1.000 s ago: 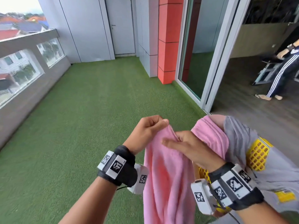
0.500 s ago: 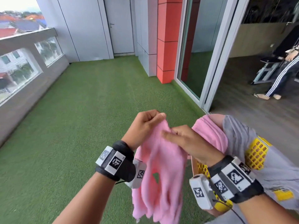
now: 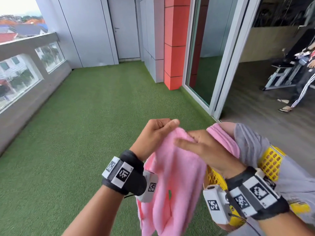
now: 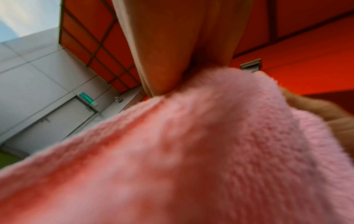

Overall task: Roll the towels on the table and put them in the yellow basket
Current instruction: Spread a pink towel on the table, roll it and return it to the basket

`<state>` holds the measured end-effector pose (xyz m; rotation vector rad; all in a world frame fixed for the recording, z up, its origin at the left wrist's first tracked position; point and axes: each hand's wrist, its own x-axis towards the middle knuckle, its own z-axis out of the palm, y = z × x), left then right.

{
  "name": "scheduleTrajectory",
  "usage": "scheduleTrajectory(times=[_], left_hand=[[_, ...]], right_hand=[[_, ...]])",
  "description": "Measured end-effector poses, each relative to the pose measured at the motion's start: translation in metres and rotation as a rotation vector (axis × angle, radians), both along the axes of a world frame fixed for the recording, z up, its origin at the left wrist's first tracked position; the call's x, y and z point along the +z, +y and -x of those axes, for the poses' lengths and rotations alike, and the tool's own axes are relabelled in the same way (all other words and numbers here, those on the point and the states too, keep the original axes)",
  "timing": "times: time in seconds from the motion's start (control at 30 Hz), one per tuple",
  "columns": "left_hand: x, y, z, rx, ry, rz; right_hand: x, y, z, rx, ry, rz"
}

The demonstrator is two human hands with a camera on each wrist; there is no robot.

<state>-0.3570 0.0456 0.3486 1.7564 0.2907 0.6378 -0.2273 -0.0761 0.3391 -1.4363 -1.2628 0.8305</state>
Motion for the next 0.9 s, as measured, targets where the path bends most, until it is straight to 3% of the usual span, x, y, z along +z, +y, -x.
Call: scheduleTrajectory(times=[0.1, 0.23, 0.4, 0.47, 0.67, 0.73, 0.83, 0.9], left_hand=[[-0.005, -0.010, 0.003, -0.116, 0.014, 0.070], [-0.009, -0.006, 0.008, -0.056, -0.001, 0.071], [-0.001, 0.007, 0.008, 0.077, -0.034, 0.007], [0.000, 0.003, 0.007, 0.051, -0.025, -0.005], [-0.010, -0.001, 0.017, 0.121, -0.018, 0.039], [-0.008, 0.005, 0.017, 0.176, -0.038, 0.005], [0.001, 0.008, 0.011, 0.192, -0.080, -0.012], [0.004, 0.005, 0.008, 0.134, -0.089, -0.009]], right_hand=[[0.022, -0.003, -0.013, -0.127, 0.125, -0.181], [0.035, 0.001, -0.031, -0.233, 0.325, -0.294], [0.000, 0.006, 0.008, 0.049, 0.070, 0.010], [-0.001, 0.007, 0.007, 0.027, 0.028, -0.020], [0.023, 0.013, -0.029, -0.277, 0.448, -0.295], [0.019, 0.011, -0.026, -0.237, 0.354, -0.245], [0.008, 0.006, 0.008, -0.012, -0.059, -0.043], [0.006, 0.004, 0.015, 0.027, -0.125, -0.050]])
